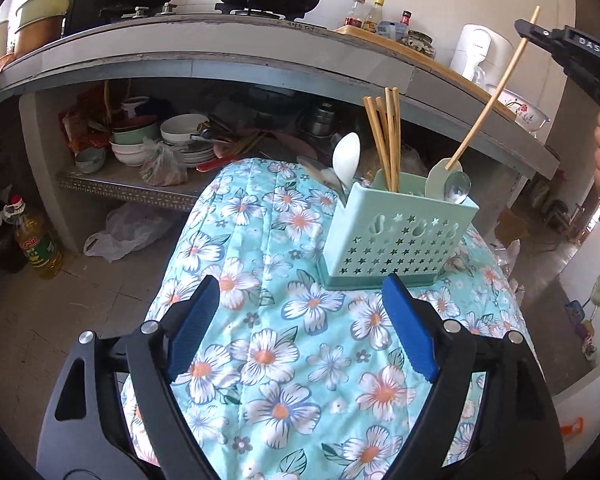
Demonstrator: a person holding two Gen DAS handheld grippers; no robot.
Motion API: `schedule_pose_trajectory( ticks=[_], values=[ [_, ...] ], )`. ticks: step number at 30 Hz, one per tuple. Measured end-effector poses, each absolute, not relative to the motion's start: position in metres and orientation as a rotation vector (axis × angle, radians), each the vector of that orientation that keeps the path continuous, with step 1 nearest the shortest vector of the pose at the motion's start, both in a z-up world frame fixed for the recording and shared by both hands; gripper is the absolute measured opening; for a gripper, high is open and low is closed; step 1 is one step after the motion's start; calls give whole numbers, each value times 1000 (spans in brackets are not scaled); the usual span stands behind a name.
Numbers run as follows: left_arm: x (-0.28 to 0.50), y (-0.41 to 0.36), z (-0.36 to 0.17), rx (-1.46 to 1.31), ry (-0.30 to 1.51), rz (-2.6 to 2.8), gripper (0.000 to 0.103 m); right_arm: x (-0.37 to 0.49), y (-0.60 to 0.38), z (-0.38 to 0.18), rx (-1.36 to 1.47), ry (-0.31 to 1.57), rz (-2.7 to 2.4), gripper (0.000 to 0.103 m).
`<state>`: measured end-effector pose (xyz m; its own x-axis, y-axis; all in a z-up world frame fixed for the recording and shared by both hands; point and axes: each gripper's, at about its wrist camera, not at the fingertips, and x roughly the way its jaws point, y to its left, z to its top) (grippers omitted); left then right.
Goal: Organize utensils
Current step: 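Lower the held bamboo chopstick into the green holder with the right tool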
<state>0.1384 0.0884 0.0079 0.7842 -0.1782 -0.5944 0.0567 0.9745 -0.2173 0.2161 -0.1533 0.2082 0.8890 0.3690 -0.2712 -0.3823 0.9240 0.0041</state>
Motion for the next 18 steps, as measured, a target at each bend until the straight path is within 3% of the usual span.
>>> schedule_pose_trajectory(
  ticks=[18],
  values=[
    [130, 108, 0, -208, 661, -102, 79, 246, -86, 126, -366, 368, 379, 7]
  ],
)
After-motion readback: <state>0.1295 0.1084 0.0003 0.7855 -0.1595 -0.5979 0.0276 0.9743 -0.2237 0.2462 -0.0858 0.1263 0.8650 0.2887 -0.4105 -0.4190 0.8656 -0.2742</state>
